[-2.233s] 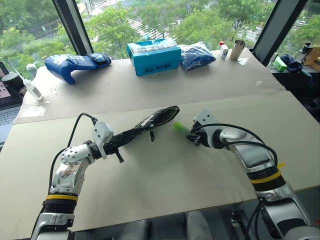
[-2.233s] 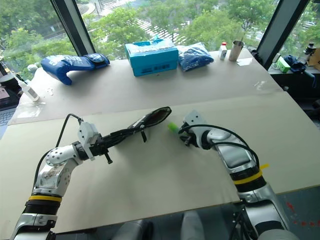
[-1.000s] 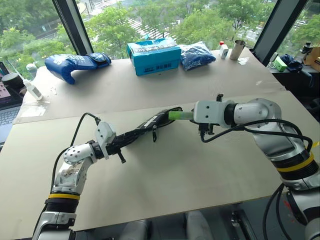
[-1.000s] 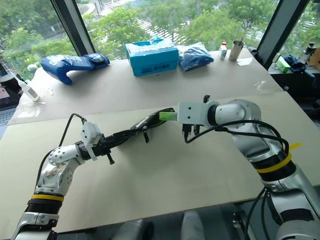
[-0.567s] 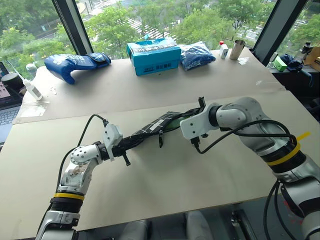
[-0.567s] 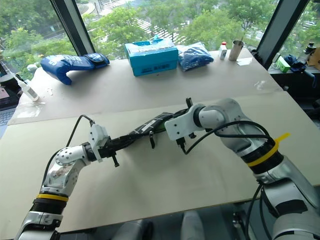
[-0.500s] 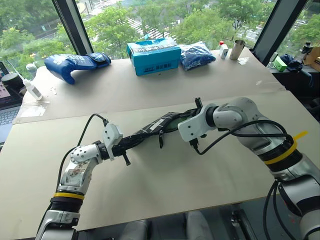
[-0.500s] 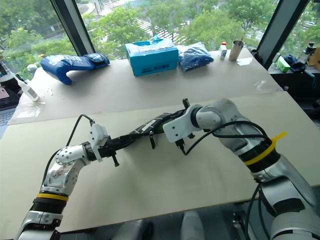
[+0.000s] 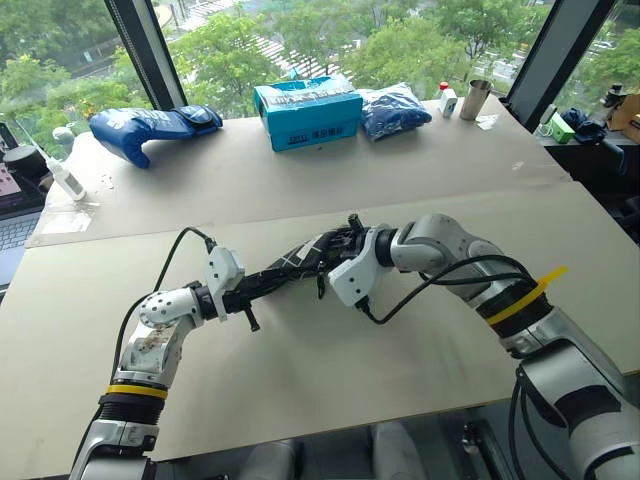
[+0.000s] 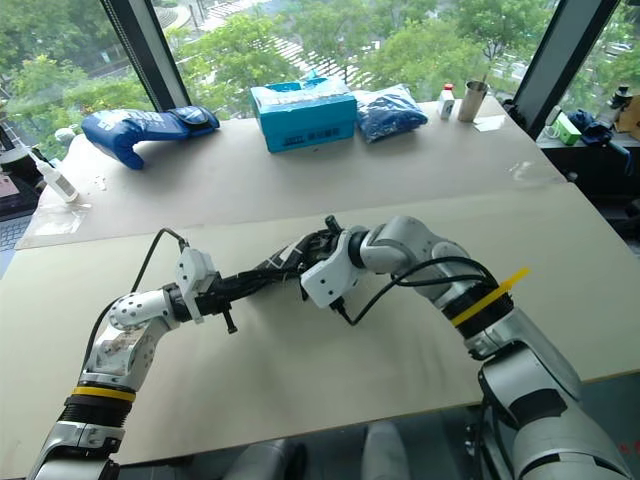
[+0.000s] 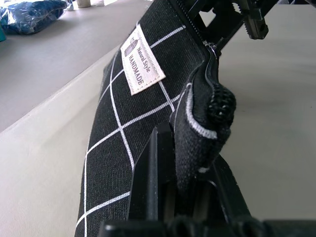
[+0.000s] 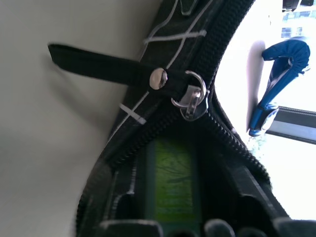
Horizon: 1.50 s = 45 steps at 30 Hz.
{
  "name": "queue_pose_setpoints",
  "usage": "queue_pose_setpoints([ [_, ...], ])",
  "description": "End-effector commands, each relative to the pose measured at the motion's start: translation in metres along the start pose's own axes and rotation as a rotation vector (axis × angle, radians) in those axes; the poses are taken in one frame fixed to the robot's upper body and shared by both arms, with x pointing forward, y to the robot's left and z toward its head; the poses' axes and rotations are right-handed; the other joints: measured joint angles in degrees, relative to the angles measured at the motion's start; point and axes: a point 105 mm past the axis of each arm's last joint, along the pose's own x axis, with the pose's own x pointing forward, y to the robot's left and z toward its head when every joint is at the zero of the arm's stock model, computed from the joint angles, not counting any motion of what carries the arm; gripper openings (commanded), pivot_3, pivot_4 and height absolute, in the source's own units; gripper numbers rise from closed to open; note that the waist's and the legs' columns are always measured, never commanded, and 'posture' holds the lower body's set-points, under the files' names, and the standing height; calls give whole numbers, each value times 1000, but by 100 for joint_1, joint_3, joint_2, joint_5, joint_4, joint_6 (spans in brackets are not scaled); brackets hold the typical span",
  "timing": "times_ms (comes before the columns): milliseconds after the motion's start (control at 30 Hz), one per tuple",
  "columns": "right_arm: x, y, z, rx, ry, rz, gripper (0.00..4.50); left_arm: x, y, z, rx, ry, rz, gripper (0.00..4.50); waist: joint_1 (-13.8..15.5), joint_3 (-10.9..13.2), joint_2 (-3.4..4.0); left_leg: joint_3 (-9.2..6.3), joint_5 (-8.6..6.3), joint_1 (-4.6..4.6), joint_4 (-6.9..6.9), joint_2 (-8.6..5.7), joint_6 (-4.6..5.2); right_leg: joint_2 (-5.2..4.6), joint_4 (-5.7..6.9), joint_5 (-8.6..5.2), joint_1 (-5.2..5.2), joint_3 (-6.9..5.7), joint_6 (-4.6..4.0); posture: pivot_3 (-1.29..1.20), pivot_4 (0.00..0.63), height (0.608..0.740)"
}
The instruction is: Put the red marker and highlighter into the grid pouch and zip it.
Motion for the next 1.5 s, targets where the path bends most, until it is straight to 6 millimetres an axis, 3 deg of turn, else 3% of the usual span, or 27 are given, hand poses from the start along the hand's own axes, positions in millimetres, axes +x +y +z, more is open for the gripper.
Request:
queue_pose_setpoints([
  [33,-19,-25,-18,127,38,-82,3323,-1,4,13,40,-34,11,0,-2,0,0,-2,0,0,0,0,0,0,0,0,0,0,0,0,150,740],
  [67,-26,-30,-23,166,31,-95,3663,-1,4,13,39,-33,12,0,-1,0,0,-4,0,0,1,0,0,0,1,0,0,1,0,0,150,740],
  [200,-59,-53,-51,327,64,-196,3663,-2,4,13,37,-32,15,0,2,0,0,-13,0,0,0,0,0,0,-1,1,0,2,-1,0,150,740],
  [300,-94,-64,-66,600,0,-289,3663,-2,5,13,36,-33,19,0,13,0,0,-16,0,0,-3,0,0,0,-2,1,0,1,-1,0,150,740],
  [367,-114,-56,-70,796,-56,-281,3663,-3,5,13,36,-34,21,0,32,0,0,-17,0,0,-4,1,0,0,-3,1,0,0,-2,0,150,740],
  [433,-126,-32,-67,988,-103,-206,3663,-4,5,13,36,-33,23,0,55,0,0,-24,-1,-1,-5,2,1,0,-3,1,1,0,-2,0,150,740],
  [533,-132,-4,-53,1141,-150,-109,3663,-5,6,13,36,-31,25,0,60,0,0,-28,-3,-1,-7,3,4,0,-4,1,2,-1,-2,0,150,740],
  [633,-118,28,-32,1330,-210,-70,3663,-6,6,12,35,-29,22,0,31,0,0,-26,-3,0,-6,6,5,-1,-2,1,1,3,-2,0,150,740],
  [833,-64,47,-1,1483,-203,-95,3663,-4,4,15,31,-37,13,0,13,0,1,-12,-2,8,-4,26,3,0,3,7,0,10,-9,0,150,740],
  [967,-30,39,13,1524,-197,-129,3663,-3,3,17,30,-43,3,0,51,0,1,-13,-2,6,8,21,3,0,3,14,1,9,-5,0,150,740],
  [1133,-6,27,22,1552,-208,-137,3663,-2,3,18,30,-47,-4,0,47,0,1,-18,-2,5,10,6,2,0,2,17,1,8,-3,0,150,740],
  [1433,18,12,31,1567,-234,-141,3663,2,-3,18,23,-56,-17,0,26,0,1,-19,-1,5,7,6,1,0,2,17,-1,5,-5,0,150,740],
  [1500,14,11,26,1563,-237,-165,3156,2,-4,17,21,-56,-16,0,27,0,1,-20,-1,5,8,6,1,0,3,17,0,5,-4,0,150,740],
])
